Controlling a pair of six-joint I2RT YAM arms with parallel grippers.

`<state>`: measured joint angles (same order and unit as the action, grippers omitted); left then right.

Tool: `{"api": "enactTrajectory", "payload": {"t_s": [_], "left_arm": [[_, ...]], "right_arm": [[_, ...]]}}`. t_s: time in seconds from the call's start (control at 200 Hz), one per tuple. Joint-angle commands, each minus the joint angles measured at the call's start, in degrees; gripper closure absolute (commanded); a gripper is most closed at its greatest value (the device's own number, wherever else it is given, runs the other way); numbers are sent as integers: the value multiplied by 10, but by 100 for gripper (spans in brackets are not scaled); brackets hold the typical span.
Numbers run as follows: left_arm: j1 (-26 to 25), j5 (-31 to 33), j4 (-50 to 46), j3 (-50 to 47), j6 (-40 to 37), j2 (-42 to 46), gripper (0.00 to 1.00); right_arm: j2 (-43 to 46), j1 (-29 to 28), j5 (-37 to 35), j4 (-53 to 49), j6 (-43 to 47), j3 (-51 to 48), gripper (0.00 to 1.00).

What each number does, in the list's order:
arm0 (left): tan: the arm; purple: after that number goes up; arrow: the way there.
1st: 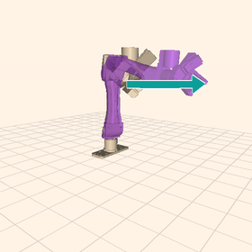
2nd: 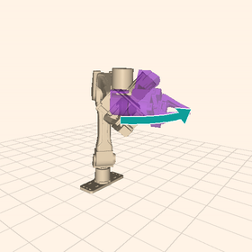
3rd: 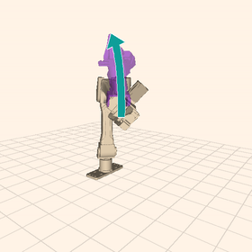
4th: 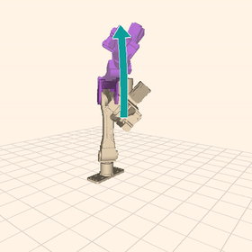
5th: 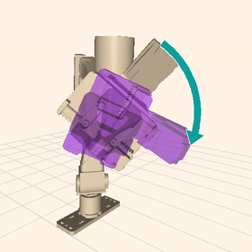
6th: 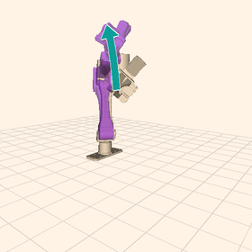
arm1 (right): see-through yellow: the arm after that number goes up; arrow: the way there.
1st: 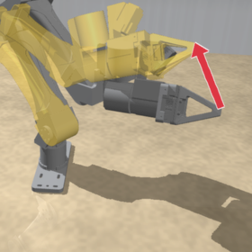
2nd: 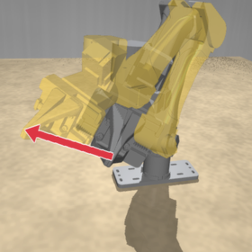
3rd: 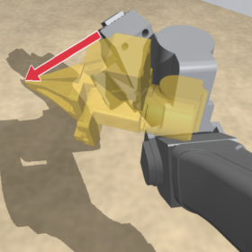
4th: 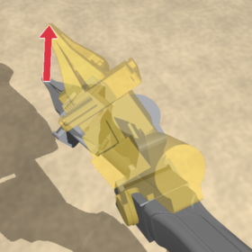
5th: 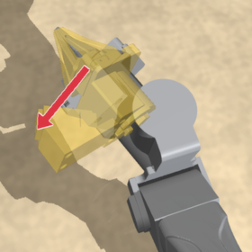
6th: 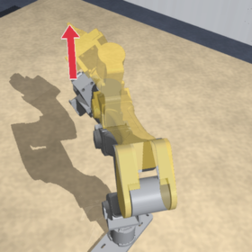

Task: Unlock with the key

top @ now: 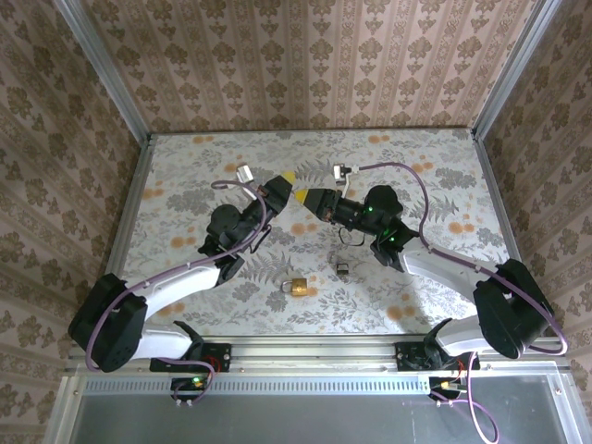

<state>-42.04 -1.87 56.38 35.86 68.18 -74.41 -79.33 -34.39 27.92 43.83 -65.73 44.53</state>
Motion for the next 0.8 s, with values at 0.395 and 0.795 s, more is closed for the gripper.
{"api": "enactTrajectory", "payload": {"t_s": [0.395, 0.795], "left_arm": [[38, -26, -87, -18, 22, 50, 63], [-76, -139, -1116, 273, -590, 119, 23]], "right_arm": [[80, 3, 12, -250, 126, 69, 100], [224, 13, -208, -866, 404, 128, 100]]}}
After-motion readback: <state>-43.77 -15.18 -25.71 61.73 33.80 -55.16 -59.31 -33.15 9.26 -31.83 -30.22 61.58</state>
